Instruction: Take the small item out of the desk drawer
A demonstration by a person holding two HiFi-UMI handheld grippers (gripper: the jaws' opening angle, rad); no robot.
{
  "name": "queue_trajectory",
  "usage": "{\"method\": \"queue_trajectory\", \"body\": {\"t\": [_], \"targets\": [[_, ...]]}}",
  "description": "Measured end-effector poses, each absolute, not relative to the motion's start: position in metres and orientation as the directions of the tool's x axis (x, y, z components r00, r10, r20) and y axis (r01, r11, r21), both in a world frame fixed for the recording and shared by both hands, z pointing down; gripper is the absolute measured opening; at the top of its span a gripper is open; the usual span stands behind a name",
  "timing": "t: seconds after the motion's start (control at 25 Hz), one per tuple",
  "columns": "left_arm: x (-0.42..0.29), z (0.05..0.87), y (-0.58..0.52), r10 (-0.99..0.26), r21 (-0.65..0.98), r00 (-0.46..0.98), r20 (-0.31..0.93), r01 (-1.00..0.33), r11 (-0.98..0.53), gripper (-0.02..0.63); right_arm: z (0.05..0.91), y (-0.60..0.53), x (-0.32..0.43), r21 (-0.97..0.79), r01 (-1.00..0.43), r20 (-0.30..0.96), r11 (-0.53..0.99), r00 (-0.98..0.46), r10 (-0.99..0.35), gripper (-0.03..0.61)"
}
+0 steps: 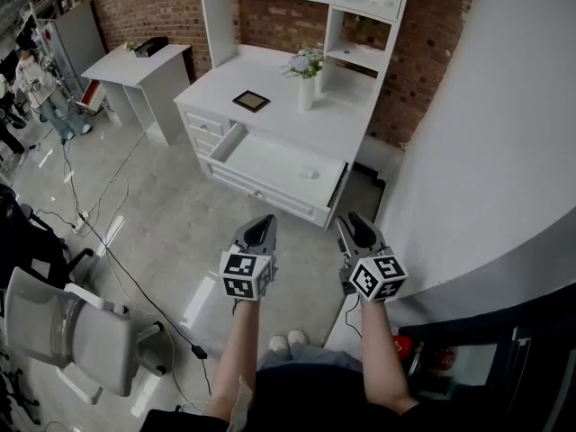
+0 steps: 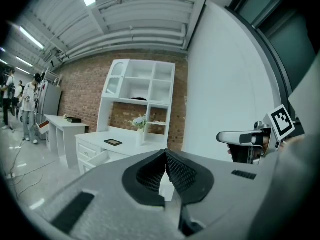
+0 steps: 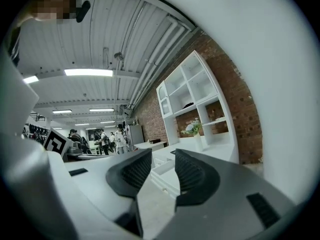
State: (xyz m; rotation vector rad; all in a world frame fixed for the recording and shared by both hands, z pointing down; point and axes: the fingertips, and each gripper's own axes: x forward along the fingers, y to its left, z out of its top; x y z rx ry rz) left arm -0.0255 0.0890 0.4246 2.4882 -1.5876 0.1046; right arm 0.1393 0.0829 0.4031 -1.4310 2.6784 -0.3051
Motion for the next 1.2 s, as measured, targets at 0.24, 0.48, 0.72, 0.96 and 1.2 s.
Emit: {"method": "queue_trajectory", "body": {"t": [0.24,0.48,0.72,0.96,1.2], "targets": [[-0.036,0.424,0.092,-0.892,0.107,0.425,0.154,-0.905,-0.413,0.009,0.403,0.087,0.133,-0.224,-0.814,0.020,0.536,-0.554,-0.832,0.198],[-0.041,0.420,0.100,-0.882,0.077,0.448,0.142,-0.894,-0.442,0.009,0.401,0.100,0.131,-0.222,-0.831,0.001,0.510,-0.523,-0.852,0.202],[-0.052,0.410,0.092,-0.887,0.056,0.445,0.125,-0.896,-0.441,0.009,0.397,0.097,0.127,-0.202,-0.830,-0.021,0.519,-0.527,-0.850,0.202],[-0.059,0.417,0.066,-0.885,0.054,0.444,0.140,-0.896,-0.441,0.009,0.399,0.068,0.125,-0.203,-0.840,-0.013,0.502,-0.511,-0.860,0.202],[-0.079,0.427,0.026,-0.898,0.076,0.412,0.152,-0.911,-0.405,0.009,0.408,0.019,0.109,-0.195,-0.836,0.016,0.513,-0.526,-0.850,0.202]]}}
